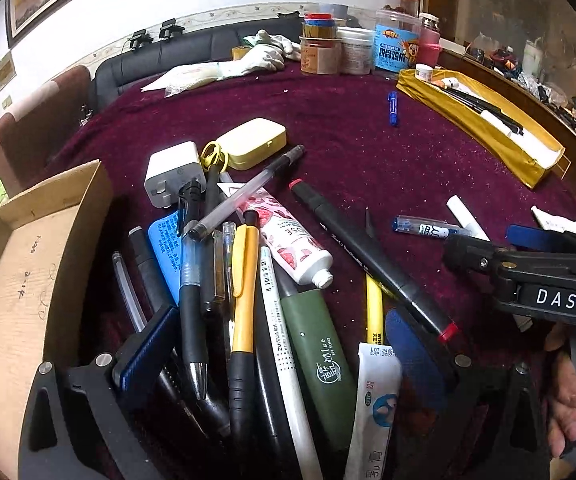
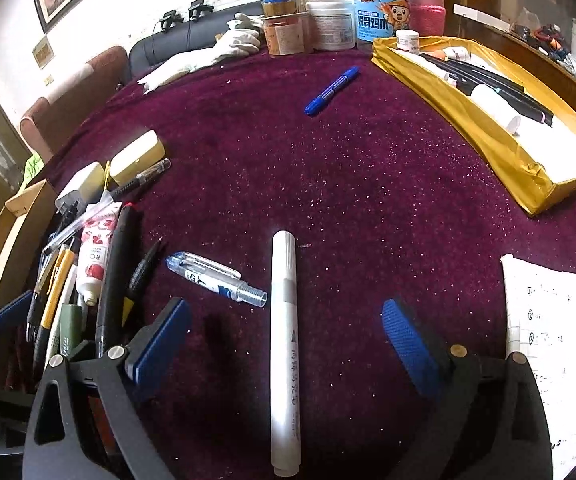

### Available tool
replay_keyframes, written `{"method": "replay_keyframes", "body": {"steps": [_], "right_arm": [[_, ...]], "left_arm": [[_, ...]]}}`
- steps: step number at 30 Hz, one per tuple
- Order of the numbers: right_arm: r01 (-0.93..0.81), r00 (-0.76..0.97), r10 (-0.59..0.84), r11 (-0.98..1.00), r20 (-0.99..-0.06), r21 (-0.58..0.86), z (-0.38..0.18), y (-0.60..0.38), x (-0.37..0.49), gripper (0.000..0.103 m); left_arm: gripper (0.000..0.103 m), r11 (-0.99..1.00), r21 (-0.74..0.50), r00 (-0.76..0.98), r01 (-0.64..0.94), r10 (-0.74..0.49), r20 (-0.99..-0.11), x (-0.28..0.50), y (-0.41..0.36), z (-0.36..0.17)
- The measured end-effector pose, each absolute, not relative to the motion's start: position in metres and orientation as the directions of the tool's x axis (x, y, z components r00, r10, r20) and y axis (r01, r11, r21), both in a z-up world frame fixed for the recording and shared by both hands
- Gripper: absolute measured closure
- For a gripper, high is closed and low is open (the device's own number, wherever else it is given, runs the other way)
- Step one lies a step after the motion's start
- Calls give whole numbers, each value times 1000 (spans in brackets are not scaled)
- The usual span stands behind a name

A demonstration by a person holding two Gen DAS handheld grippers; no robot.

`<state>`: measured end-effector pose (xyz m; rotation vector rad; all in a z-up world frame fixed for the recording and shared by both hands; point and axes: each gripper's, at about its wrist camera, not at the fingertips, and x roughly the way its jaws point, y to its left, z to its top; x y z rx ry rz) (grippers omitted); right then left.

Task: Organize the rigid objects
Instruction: 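Lower the right tool toward the white marker lying on the table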

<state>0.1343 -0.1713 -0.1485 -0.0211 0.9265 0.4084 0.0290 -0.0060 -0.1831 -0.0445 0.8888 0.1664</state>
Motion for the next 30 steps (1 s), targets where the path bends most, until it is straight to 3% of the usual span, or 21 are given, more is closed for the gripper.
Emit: {"method": "replay_keyframes", "body": {"steps": [5,9,17,19,23,30], "right_arm": [[-354,530,327,924,-782,147,-149,-171,134,6],[-354,530,328,924,-782,148,-150,-171,136,6],[-343,536,342,924,-772,171,-150,-174,137,6],[-341,539,348,923,-767,180,-149,-176,136,9],[-296,569,334,936,-751,191,-148,-184,136,23],[-272,574,295,949,-764,162,-148,-182,136,23]], "left_arm": [[1,989,55,607,-138,128,-785,32,-12,-185],[1,996,-15,547,-91,38,-836,45,-9,-193],[1,997,-16,551,-79,30,-834,43,-10,-193],[1,996,-22,555,-81,27,-831,42,-10,-193],[1,996,-35,564,-86,19,-826,39,-9,-192],[1,996,-35,562,-81,16,-827,38,-9,-190]]}}
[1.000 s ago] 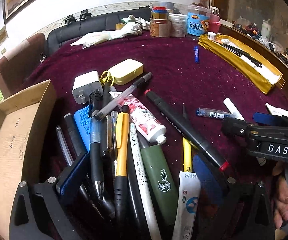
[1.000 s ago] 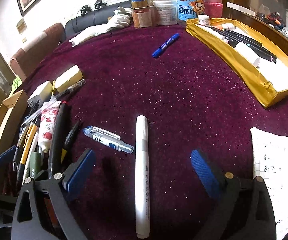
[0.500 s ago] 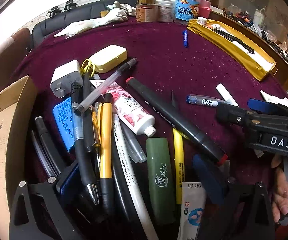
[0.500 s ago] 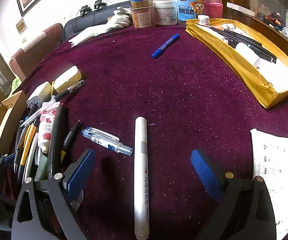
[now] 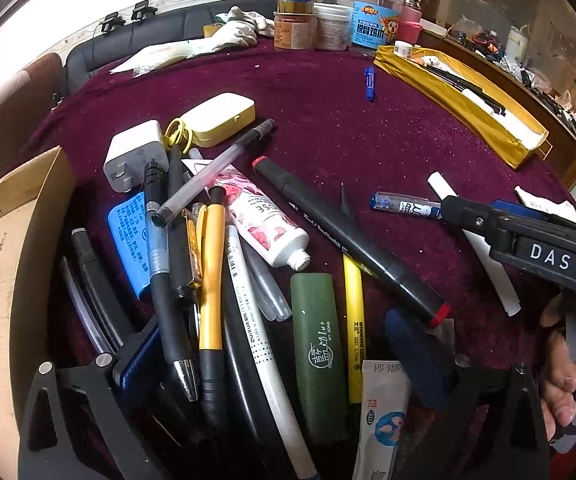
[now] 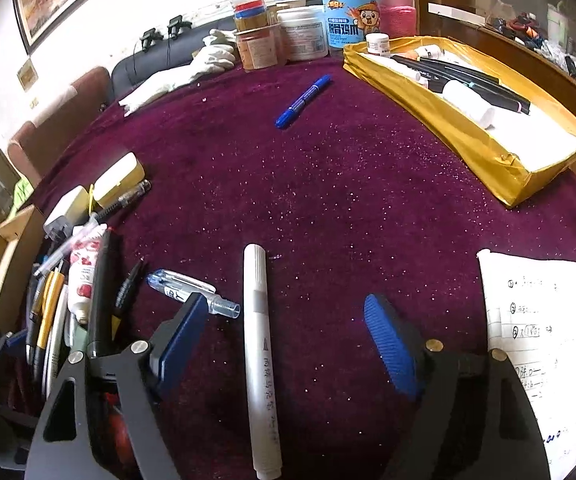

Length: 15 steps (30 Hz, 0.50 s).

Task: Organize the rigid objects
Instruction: 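Lower the right tool toward the white marker lying on the table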

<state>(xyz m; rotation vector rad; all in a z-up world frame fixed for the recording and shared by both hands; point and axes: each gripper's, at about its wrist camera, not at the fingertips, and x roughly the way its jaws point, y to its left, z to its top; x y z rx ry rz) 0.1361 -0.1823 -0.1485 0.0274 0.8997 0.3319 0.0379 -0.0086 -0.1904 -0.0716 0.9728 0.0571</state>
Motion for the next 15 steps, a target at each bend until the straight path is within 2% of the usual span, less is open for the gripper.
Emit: {"method": "replay_keyframes", "body": {"steps": [15], "right_arm": [[-255,580,300,950,-757,181,-149,-188,137,23]], "left_arm": [[1,996,-41,562,-78,10,-827,39,-8,-190]]}}
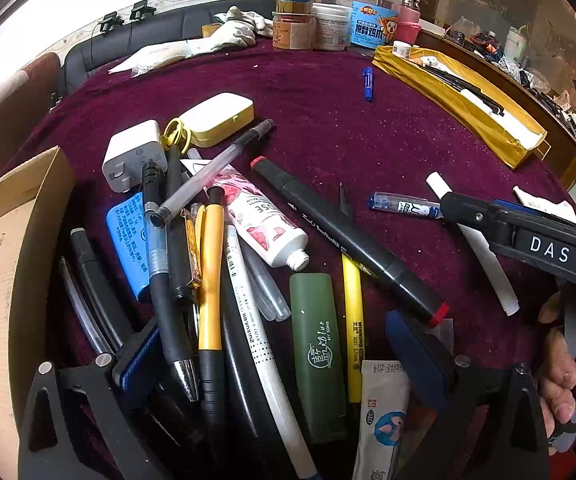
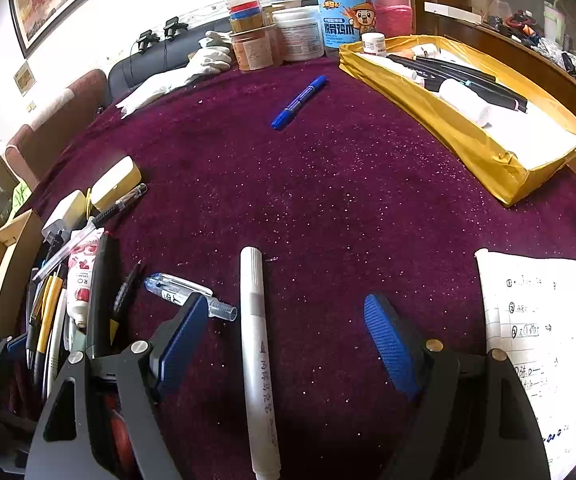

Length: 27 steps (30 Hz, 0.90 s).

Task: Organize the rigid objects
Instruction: 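Lower the right tool toward the white marker lying on the table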

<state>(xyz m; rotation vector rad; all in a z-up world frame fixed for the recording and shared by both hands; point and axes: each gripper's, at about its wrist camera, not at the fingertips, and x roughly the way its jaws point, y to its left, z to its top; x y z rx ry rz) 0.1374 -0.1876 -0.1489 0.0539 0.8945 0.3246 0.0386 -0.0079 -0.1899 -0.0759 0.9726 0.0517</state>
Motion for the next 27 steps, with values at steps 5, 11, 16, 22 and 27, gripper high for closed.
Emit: {"method": "replay_keyframes", "body": {"steps": [5,11,16,22,27], "right_arm": [[-199,599,273,961,-753,190,-148,-196,137,23],[-173,609,265,964,-747,201,-149,-204,139,23],[-155,612,256,967,-748,204,-146,-204,138,23],[-164,611,250,968,-751,189,-144,-198,136,35],[-190,629,266,964,-730,187,-142,-196,132,63]], "left_arm": [[1,996,-41,563,-78,9,-826,39,-8,-190],[1,996,-43,562,-73,6,-827,39,-8,-190],[1,997,-34,561,-73,13,-828,38,-9,-191],[1,997,-36,562,-70,10,-827,37,-9,-190],[1,994,-82,578,-74,-24,-816,35,-3,-187]]}}
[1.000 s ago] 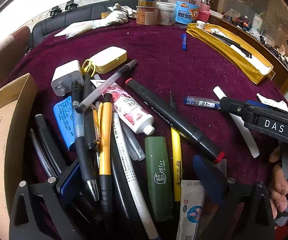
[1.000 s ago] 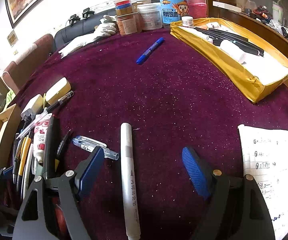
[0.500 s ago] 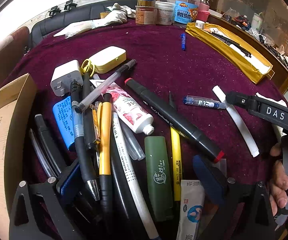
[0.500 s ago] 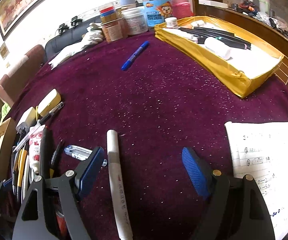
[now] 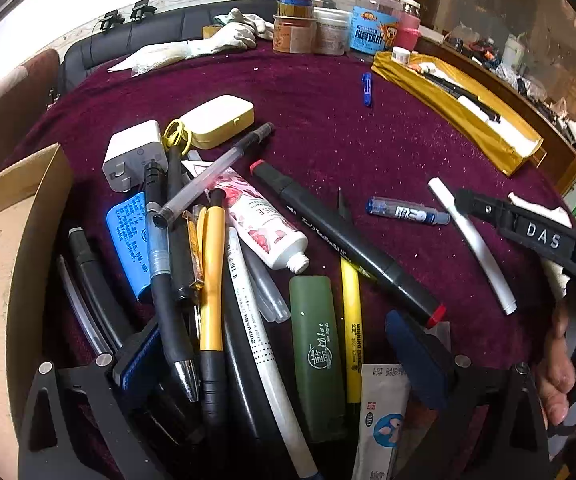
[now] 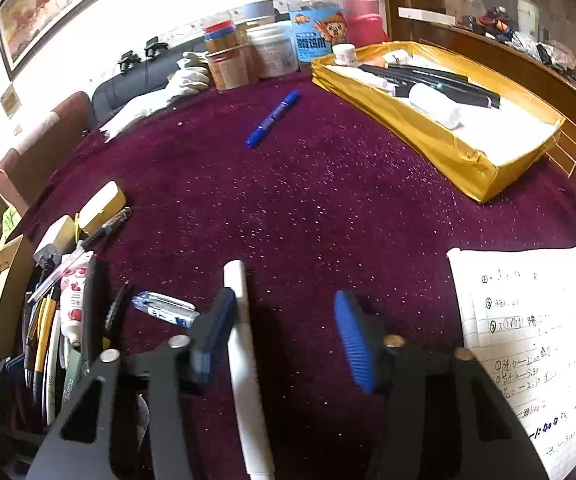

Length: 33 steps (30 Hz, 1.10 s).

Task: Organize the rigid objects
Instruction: 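Lower the right tool toward the white marker lying on the table, then grasp the white marker with the right tool while the left grasps a black marker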

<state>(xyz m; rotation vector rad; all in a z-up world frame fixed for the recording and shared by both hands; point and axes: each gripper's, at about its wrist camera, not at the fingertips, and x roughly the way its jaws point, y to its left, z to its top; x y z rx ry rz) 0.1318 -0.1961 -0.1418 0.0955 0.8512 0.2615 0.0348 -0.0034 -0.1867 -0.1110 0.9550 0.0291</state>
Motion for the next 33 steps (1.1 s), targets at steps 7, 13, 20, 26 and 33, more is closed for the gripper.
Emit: {"method": "replay_keyframes", "body": {"steps": [7,13,20,26,33], "right_arm": [[-221,625,285,957,-727,186,-143,-194,129,101],[-315,605,357,928,-711,198,-141,-188,123,89],[-412,600,495,864,-628,288,-130,-196,110,42],[-387,523,454,881,-721,273,-142,-188,114,79],[-389,554,379,905,-741,172,-148,-182,91,90]], "left_arm": [[6,980,-169,614,-104,-71,-786,30,9,-181],[6,967,-207,653,-149,-61,-755,25,16,-175],[6,937,-309,724,-163,-99,-682,11,33,-166],[6,904,-325,706,-276,-39,-708,8,28,-128],[30,962,-189,531,-198,-57,-845,85,-27,-132]]}}
